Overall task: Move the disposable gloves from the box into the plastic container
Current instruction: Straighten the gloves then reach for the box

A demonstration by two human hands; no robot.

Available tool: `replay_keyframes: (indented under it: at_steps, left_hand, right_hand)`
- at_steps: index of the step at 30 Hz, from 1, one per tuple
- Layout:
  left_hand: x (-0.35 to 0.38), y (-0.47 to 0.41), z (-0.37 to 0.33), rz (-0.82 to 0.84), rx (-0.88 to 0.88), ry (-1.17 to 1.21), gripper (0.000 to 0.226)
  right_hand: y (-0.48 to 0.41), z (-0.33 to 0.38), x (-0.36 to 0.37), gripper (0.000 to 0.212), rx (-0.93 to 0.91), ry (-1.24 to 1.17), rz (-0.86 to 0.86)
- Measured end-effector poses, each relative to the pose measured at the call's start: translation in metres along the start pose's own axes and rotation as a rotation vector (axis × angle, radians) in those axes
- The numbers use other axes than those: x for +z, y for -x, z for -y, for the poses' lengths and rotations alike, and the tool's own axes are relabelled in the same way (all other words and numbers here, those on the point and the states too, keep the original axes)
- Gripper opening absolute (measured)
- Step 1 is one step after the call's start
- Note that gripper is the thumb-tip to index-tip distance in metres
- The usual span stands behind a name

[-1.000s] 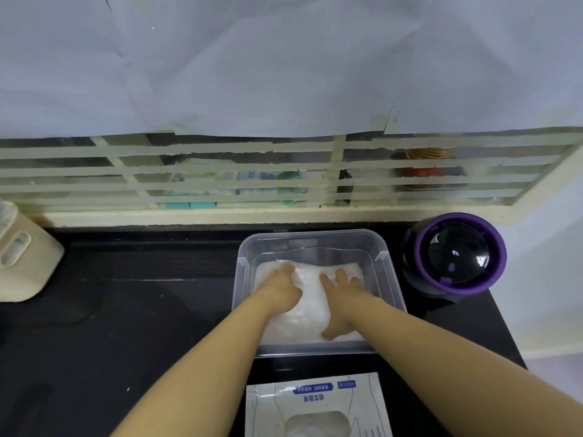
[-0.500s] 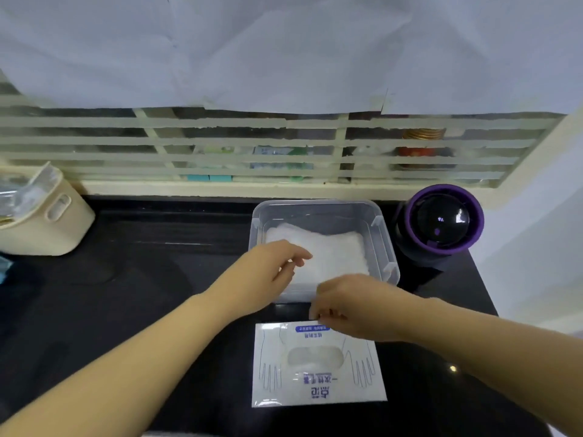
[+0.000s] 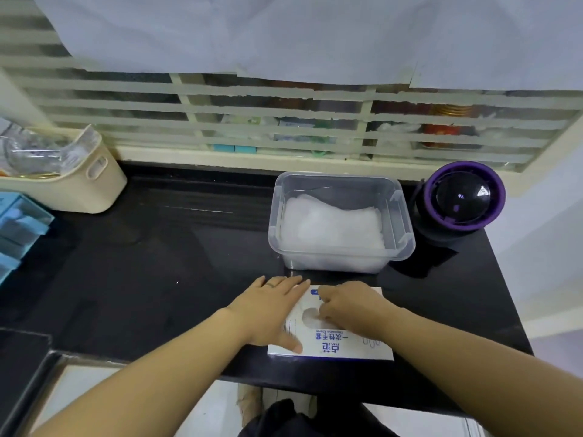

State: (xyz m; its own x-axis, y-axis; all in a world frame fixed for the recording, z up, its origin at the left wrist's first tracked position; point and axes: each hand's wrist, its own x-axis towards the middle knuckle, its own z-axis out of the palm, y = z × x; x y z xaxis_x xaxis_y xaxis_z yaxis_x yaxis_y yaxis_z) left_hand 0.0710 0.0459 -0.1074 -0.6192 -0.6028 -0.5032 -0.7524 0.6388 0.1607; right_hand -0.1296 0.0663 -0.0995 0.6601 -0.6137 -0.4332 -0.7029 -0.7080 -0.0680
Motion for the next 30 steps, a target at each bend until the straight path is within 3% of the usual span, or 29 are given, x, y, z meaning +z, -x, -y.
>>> replay_keyframes:
  at_steps: [7, 18, 21, 23, 26, 30]
  left_hand:
    - [-0.004, 0.001, -0.006, 0.030, -0.026, 0.002, 0.112]
    - [-0.012, 0.001, -0.012, 0.076, -0.065, -0.001, 0.112]
    - [-0.026, 0.010, -0.021, 0.070, -0.082, 0.088, 0.097]
    - [-0.038, 0.019, -0.026, 0.009, -0.099, 0.305, 0.069]
    - [-0.063, 0.034, -0.030, -0.009, -0.030, 0.692, 0.054]
    - [-0.088, 0.042, -0.026, -0.083, -0.036, 0.945, 0.023]
  right_hand:
    - [0.021, 0.000, -0.011, 0.032, 0.050, -0.183, -0.164]
    - [0.047, -0.018, -0.066, 0.011, 0.293, -0.701, -0.681]
    - [0.054, -0.026, -0.079, 0.012, 0.405, -0.846, -0.721]
    - [0.057, -0.033, -0.084, 0.017, 0.487, -1.042, -0.704]
    - [0.062, -0.039, -0.086, 0.018, 0.579, -1.442, -0.655]
    - [0.066, -0.034, -0.090, 0.017, 0.589, -2.073, -0.584]
